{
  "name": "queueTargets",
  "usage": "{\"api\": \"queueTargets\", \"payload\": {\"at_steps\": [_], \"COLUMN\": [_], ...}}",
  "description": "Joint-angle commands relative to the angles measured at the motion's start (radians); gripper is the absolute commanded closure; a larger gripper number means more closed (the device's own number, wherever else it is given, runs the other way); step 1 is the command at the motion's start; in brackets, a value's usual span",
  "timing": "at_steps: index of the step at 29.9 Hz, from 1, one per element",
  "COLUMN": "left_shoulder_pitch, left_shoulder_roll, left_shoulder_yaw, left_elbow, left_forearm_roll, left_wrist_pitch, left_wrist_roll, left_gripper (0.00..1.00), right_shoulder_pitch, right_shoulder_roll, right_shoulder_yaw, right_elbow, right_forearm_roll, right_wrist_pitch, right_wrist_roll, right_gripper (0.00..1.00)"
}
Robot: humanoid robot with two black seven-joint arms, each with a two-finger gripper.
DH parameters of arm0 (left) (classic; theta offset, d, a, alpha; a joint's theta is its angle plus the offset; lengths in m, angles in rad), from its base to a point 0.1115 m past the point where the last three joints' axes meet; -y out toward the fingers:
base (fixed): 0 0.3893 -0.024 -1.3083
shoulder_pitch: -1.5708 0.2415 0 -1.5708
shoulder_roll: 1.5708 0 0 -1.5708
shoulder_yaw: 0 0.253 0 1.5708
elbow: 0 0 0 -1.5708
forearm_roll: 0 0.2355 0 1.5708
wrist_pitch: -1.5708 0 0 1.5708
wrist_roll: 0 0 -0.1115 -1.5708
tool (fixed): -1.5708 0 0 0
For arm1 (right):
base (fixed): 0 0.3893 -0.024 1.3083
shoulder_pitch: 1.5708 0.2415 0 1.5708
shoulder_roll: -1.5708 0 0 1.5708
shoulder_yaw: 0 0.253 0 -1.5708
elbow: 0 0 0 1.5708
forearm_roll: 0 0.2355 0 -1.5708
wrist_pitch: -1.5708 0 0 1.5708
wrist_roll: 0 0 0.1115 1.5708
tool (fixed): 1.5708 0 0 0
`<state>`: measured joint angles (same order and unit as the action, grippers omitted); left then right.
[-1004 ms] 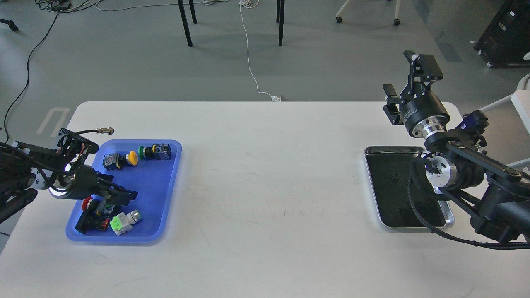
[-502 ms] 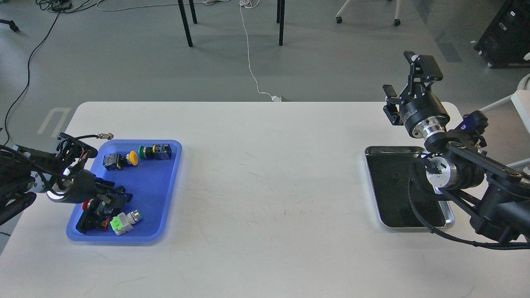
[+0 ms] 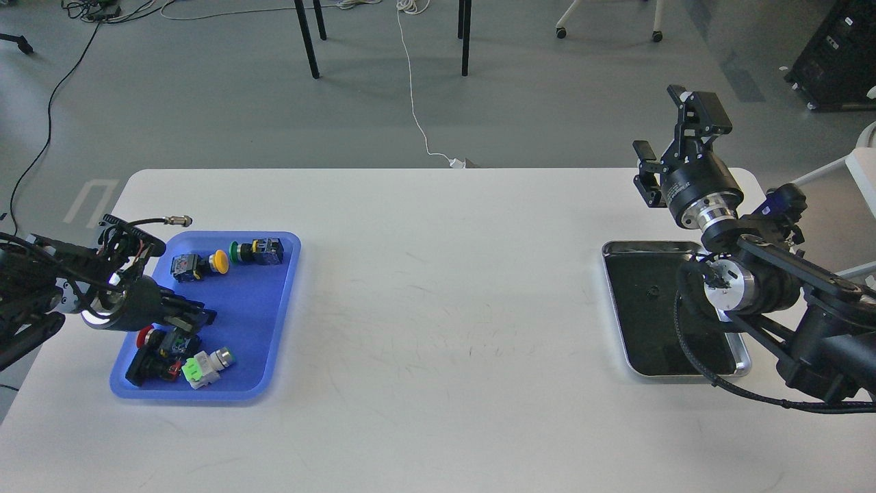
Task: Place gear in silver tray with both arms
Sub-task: 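Grasp another small black gear in the blue tray with the left gripper, then carry the gear with the left gripper to mid-table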
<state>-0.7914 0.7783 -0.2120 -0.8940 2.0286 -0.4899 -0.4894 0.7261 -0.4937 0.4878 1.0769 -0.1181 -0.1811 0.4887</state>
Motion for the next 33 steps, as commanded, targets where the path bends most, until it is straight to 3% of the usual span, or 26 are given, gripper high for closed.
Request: {"api": "queueTargets", "payload": {"at_steps": [1,4,15,23,28,33], "left_shoulder_pitch": [-0.029,-0.081,-0.287,-0.377,-0.426,-0.471], "left_shoulder_roll": [0.003,0.001,-0.039,-0.322,-0.528,-0.707], "left_shoulder_yaw": [-0.004,-0.007,-0.001,0.072,0.12,0.227], "left_elbow": [-0.006,-0.046,-0.385,-0.361,-0.249,-0.082], "left_forearm_roll": [-0.008,-0.013,-0.002,0.107,0.111,0.108], "left_wrist_pitch": [0.001,0.001,0.001,0.001,0.001,0.001], "left_wrist_roll": [0.001,0.001,0.001,0.001,0.001,0.001], "left_gripper": [0.87,0.87,0.86,0.85,0.85,0.85], "right_shoulder_pitch": [0.0,0.0,0.021,0.291,0.447,0.475], "right_shoulder_roll": [0.0,0.0,0.0,-0.002,0.014,0.037], "right_shoulder_yaw": [0.002,0.002,-0.003,-0.127,-0.247,-0.278], "right_elbow": [0.0,0.001,0.005,0.02,0.02,0.018], "right_forearm_roll": [0.0,0.0,-0.006,-0.012,-0.011,-0.011], "right_wrist_pitch": [0.0,0.0,0.0,0.0,-0.003,-0.005], "right_wrist_roll": [0.0,0.0,0.0,0.0,0.0,0.0], "right_gripper": [0.01,0.01,0.01,0.01,0.01,0.01]}}
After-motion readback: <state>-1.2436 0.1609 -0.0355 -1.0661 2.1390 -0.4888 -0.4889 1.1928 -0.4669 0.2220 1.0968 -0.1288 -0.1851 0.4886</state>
